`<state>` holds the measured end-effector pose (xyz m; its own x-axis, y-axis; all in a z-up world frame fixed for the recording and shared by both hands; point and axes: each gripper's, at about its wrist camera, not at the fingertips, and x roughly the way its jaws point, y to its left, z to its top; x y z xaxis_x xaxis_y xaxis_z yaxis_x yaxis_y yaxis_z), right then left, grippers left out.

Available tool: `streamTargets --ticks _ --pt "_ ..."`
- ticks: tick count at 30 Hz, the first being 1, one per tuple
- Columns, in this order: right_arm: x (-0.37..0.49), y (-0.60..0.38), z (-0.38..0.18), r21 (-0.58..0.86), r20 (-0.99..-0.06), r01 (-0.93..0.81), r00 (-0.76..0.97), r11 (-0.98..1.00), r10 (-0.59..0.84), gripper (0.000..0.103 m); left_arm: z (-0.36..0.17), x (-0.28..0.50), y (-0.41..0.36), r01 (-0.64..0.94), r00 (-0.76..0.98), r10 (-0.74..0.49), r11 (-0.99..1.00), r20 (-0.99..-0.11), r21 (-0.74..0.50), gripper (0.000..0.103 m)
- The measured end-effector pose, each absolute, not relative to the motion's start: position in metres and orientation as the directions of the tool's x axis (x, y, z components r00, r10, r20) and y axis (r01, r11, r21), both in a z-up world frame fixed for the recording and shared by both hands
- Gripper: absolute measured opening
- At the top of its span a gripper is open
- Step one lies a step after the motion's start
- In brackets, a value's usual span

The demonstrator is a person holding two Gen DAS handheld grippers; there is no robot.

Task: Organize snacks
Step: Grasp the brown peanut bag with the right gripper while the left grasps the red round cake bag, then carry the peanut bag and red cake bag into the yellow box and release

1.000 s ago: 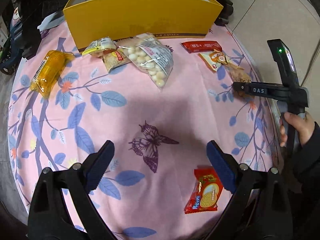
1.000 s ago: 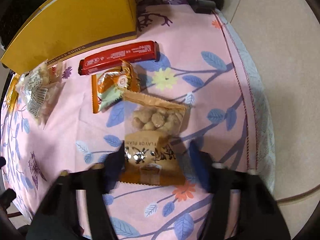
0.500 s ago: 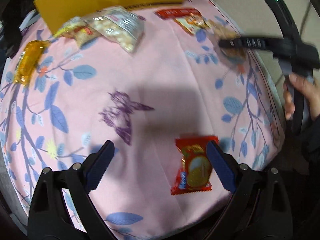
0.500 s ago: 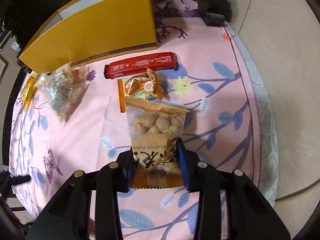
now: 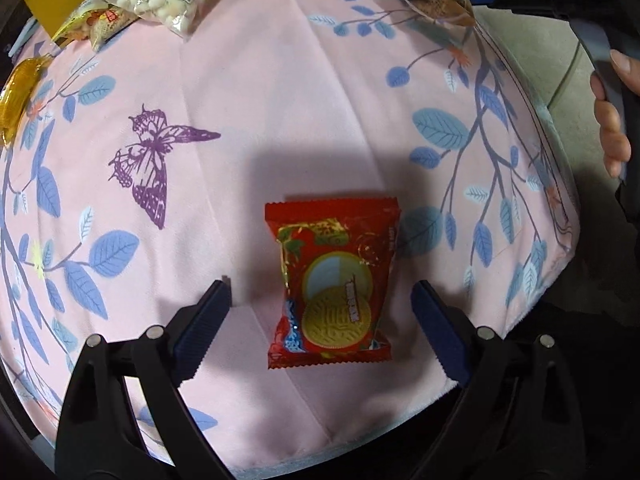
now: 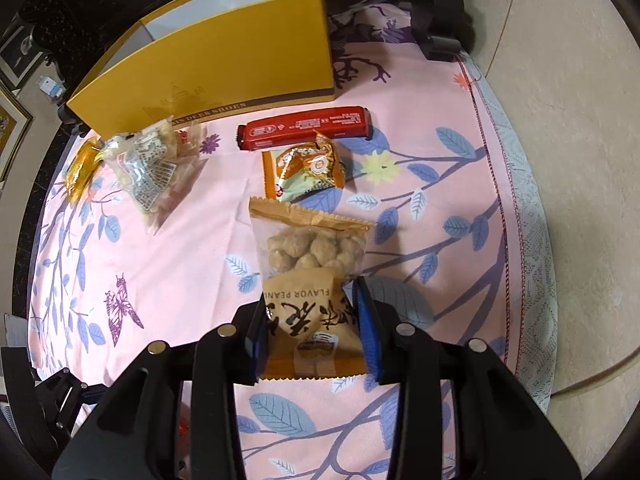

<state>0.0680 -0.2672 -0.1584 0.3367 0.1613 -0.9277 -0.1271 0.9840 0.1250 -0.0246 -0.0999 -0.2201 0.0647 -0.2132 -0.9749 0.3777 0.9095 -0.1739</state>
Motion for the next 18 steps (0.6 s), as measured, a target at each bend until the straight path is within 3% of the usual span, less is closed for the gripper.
streamTargets --ticks 5,6,18 --pt "0.068 -0.264 -0.155 0.138 -0.923 -0.149 0.338 0.979 0.181 0.038 -0.218 -0.026 -0.099 0.363 0.137 -0.153 0.927 -0.979 -0.094 0.058" --pt "0.068 -0.264 -0.154 0.139 -0.923 -0.152 0.339 0.979 0.184 0.038 -0.217 -0.026 -0.098 0.359 0.151 -0.141 0.930 -0.978 -0.079 0.046" --pt "0.070 -0.252 -0.145 0.157 -0.914 -0.188 0.345 0.970 0.215 0.039 -0.203 -0.021 -0.073 0.290 0.220 -0.136 0.954 -0.966 -0.069 0.044"
